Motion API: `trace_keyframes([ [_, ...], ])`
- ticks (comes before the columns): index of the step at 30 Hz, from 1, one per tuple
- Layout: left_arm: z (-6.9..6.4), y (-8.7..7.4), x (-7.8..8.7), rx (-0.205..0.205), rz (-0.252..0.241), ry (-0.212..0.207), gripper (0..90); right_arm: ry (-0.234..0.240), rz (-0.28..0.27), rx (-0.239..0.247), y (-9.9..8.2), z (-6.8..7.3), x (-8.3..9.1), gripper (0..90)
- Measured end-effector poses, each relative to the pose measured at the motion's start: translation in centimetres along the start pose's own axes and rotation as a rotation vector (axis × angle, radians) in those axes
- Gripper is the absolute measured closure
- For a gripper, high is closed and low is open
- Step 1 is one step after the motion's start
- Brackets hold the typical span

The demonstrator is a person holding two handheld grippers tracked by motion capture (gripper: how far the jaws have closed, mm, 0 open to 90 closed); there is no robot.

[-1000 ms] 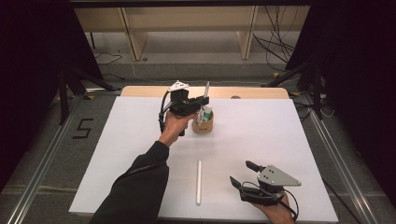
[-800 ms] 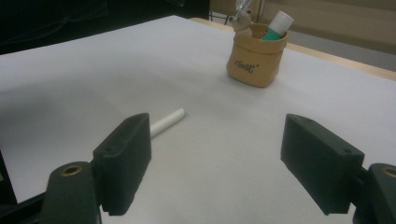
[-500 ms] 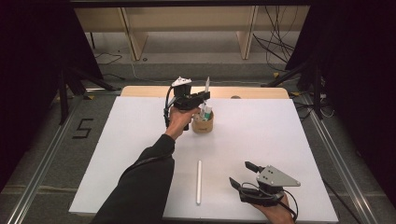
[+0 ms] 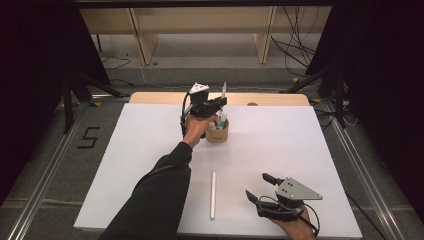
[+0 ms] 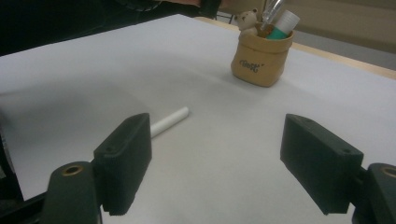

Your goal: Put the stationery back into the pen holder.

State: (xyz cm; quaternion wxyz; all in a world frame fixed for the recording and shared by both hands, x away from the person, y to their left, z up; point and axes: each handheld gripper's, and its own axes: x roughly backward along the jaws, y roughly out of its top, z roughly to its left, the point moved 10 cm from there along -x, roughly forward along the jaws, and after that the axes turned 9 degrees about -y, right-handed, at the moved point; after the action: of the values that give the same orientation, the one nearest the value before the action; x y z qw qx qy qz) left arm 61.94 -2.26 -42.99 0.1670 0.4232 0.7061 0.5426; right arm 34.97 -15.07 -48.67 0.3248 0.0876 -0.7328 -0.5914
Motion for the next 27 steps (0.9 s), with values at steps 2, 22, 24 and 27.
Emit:
trace_keyframes([
  [2, 0.1, -0.1, -0.2, 0.002, -0.005, 0.001, 78.6, 0.001, 0.001, 0.000, 0.0, 0.0, 0.0, 25.8],
  [22, 0.0, -1.0, -0.6, -0.060, 0.007, -0.005, 78.5, 0.009, -0.001, 0.004, 0.0, 0.1, 0.1, 26.2],
  [24, 0.0, -1.2, -0.6, -0.063, 0.007, -0.004, 78.5, 0.010, -0.001, 0.004, 0.0, 0.1, 0.1, 26.3],
  [27, 0.3, -1.7, -0.5, -0.067, 0.021, -0.002, 78.5, 0.009, -0.002, 0.003, 0.0, 0.1, 0.1, 26.3],
])
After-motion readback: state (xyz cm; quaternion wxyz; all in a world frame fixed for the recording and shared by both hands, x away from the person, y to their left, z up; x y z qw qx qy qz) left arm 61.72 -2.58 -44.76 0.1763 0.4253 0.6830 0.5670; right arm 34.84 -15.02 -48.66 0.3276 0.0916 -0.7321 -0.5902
